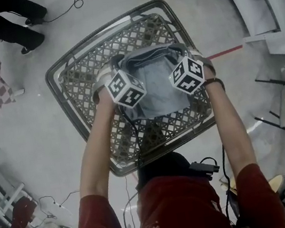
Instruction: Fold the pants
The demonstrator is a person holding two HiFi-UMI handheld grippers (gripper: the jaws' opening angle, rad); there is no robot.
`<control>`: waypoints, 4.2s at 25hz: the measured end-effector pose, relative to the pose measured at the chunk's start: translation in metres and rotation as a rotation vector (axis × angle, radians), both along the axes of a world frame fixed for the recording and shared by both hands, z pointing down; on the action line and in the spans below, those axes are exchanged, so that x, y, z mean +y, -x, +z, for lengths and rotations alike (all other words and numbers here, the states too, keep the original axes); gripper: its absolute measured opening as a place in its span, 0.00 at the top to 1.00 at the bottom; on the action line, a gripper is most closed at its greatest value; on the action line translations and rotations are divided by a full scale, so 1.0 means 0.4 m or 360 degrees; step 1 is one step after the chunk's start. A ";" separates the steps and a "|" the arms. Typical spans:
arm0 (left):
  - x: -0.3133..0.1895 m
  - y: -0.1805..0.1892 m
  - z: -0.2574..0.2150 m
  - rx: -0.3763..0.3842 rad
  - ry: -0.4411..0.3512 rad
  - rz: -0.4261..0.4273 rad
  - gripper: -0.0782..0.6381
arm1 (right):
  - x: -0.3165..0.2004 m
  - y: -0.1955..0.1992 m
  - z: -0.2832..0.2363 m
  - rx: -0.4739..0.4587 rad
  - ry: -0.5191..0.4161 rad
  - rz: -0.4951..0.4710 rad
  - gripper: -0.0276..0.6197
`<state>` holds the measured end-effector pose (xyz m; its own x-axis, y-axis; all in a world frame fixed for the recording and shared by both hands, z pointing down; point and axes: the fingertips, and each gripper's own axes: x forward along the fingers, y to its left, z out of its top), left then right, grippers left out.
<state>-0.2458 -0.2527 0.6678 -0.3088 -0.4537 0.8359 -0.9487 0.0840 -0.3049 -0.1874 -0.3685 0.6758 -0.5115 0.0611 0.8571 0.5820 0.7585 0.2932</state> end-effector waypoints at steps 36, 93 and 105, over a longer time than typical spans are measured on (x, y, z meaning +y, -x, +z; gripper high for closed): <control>0.079 -0.147 -0.231 -0.0108 -0.0676 -0.0590 0.66 | 0.051 -0.099 -0.272 -0.0482 0.0255 0.0378 0.77; 0.333 -0.719 -1.065 -0.0799 -0.1660 -0.0917 0.88 | 0.318 -0.620 -1.108 -0.1505 0.0997 0.0265 0.96; 0.328 -0.733 -0.961 -0.0702 -0.1752 -0.0863 0.88 | 0.339 -0.638 -0.978 -0.1359 0.0987 0.0337 0.96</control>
<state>0.0475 -0.1213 0.2836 -0.8190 -0.5630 -0.1106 -0.5534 0.8260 -0.1067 0.0678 -0.2331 0.2844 -0.9774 0.2023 0.0613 0.2064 0.9759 0.0702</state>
